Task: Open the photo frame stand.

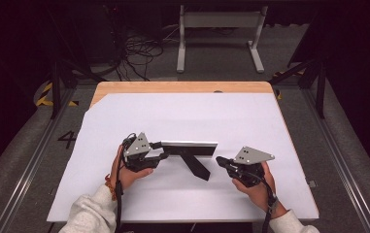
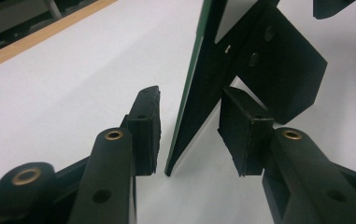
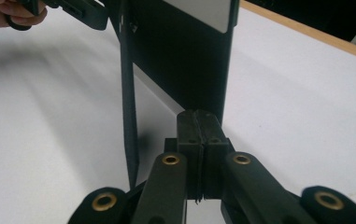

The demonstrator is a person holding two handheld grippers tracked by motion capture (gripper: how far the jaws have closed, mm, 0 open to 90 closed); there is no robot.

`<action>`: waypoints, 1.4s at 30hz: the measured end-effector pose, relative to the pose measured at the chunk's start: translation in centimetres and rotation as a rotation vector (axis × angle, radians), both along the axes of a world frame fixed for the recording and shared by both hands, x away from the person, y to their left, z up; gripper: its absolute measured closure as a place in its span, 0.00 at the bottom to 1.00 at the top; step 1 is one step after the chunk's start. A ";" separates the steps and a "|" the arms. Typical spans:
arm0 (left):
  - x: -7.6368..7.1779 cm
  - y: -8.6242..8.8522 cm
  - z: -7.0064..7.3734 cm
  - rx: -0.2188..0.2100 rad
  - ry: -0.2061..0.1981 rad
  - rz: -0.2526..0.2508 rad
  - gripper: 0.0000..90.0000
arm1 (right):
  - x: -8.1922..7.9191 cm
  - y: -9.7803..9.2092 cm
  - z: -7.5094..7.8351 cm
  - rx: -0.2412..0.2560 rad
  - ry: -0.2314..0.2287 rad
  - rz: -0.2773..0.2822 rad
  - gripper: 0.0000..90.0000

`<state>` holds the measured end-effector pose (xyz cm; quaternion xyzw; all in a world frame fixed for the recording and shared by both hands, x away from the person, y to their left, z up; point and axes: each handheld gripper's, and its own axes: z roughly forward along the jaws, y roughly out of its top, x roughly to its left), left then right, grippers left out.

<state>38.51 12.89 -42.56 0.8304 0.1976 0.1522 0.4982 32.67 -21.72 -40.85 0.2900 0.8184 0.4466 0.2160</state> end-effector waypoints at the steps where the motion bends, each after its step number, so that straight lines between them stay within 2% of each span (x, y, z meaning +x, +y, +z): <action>1: 0.0 0.0 0.0 0.000 0.003 -0.005 0.66 | 0.0 0.0 0.0 0.001 -0.005 -0.007 1.00; 6: 0.0 -0.2 0.0 0.002 -0.007 0.000 0.66 | 0.2 -0.1 0.1 0.002 -0.015 -0.020 0.99; 14: -0.2 0.2 0.8 -0.066 -0.020 -0.006 0.67 | 0.3 -0.2 0.9 0.043 -0.051 -0.043 1.00; 18: -0.2 0.1 0.8 -0.056 -0.024 0.002 0.68 | 0.5 0.7 1.0 0.035 -0.059 -0.035 0.99; 20: -0.2 0.1 0.8 -0.056 -0.024 0.013 0.66 | 0.5 0.9 1.0 0.028 -0.060 -0.036 0.97; 23: -0.2 0.1 0.7 -0.069 -0.024 0.003 0.64 | 0.6 0.9 1.0 0.035 -0.063 -0.062 0.90; 27: -0.4 -0.1 0.8 -0.070 -0.036 -0.006 0.64 | 1.4 0.9 0.6 0.038 -0.037 -0.090 0.84; 31: -0.6 -0.5 1.0 -0.064 -0.053 -0.016 0.64 | 1.5 1.1 0.4 0.023 -0.043 -0.105 0.83; 34: -0.7 -0.8 1.1 -0.055 -0.060 -0.015 0.67 | 1.7 1.2 0.3 0.029 -0.036 -0.108 0.83; 38: -0.7 -0.6 1.0 -0.056 -0.054 -0.006 0.75 | 1.8 1.5 0.1 0.018 -0.042 -0.098 0.86; 42: -0.9 -0.5 1.1 -0.042 -0.057 -0.008 0.77 | 2.0 1.6 -0.1 0.020 -0.038 -0.098 0.90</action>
